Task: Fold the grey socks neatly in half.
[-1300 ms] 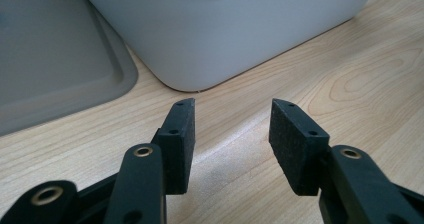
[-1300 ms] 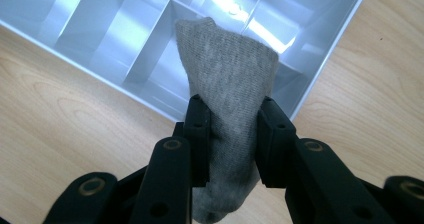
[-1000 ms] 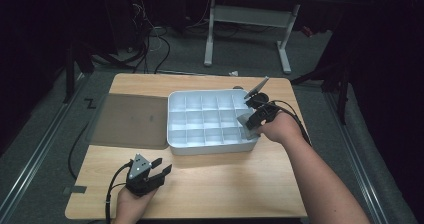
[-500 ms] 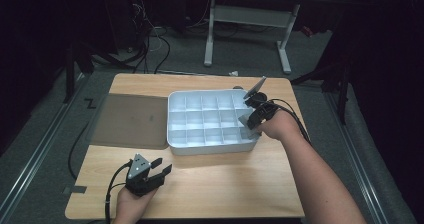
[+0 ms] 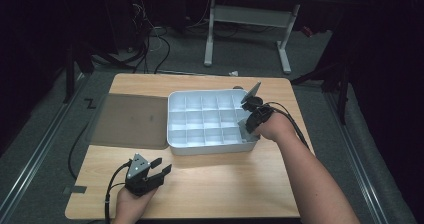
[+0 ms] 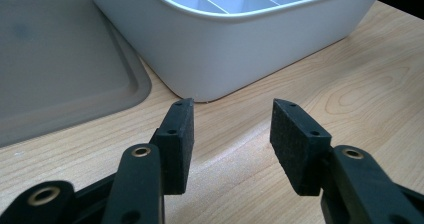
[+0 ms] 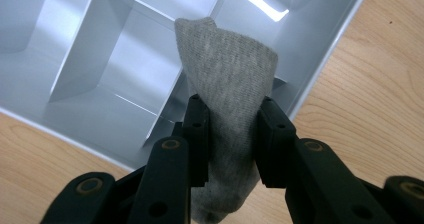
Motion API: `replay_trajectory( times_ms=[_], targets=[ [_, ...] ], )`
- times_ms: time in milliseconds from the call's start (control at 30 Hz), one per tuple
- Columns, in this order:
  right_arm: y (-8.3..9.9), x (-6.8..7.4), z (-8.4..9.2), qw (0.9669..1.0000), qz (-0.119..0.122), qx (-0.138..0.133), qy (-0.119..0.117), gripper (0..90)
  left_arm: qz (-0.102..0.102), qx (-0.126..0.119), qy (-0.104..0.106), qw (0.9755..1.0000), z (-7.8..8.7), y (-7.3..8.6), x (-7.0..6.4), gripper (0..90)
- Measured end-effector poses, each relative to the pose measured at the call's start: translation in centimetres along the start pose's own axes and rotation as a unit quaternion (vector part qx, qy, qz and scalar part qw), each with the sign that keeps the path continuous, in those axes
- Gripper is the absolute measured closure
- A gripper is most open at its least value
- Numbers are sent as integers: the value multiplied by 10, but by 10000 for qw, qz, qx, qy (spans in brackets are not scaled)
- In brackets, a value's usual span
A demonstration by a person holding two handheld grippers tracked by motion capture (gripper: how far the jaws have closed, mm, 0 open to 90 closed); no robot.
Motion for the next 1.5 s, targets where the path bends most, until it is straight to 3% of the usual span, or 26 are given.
replay_trajectory(
  times_ms=[467,1500],
  targets=[
    [-5,3,-23,9995,-39,304,60,718,-3,-4,20,10000,-1,0,-1,531],
    [-6,3,-39,9985,5,549,53,726,-38,35,42,10000,-3,1,-3,530]
  ],
)
Point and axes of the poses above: each handheld gripper's, and its own axes: z roughly backward along the jaws, y roughly out of its underside, x roughly to its left, the point moved 4 cm from there along -z, roughly forward along the jaws, and after that the axes turned 4 degrees about -z, right-handed, at the moved point
